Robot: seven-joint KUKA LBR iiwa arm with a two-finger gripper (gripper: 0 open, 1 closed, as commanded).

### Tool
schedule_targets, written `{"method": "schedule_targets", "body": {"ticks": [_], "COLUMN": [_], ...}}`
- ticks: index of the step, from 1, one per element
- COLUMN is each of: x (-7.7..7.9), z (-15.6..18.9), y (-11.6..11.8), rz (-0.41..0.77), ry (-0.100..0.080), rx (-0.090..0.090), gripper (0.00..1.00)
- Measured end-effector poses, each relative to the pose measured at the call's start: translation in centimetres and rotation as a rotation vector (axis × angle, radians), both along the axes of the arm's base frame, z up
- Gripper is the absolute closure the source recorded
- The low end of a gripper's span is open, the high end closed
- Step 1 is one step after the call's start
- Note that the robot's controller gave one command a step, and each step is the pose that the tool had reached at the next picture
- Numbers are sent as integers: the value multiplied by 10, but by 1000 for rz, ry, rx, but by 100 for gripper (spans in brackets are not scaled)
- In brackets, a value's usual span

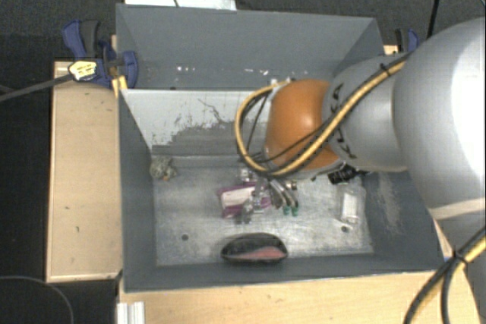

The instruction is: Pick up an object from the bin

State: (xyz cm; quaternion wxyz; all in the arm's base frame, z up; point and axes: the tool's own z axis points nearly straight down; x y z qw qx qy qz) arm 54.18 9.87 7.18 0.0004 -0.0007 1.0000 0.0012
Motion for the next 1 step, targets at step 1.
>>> {"method": "schedule_targets", "body": {"ticks": [1], "x": [8], "z": [165], "y": [-37], "rz": [28], "ry": [-9], "rx": [-2], "gripper": [100]}}
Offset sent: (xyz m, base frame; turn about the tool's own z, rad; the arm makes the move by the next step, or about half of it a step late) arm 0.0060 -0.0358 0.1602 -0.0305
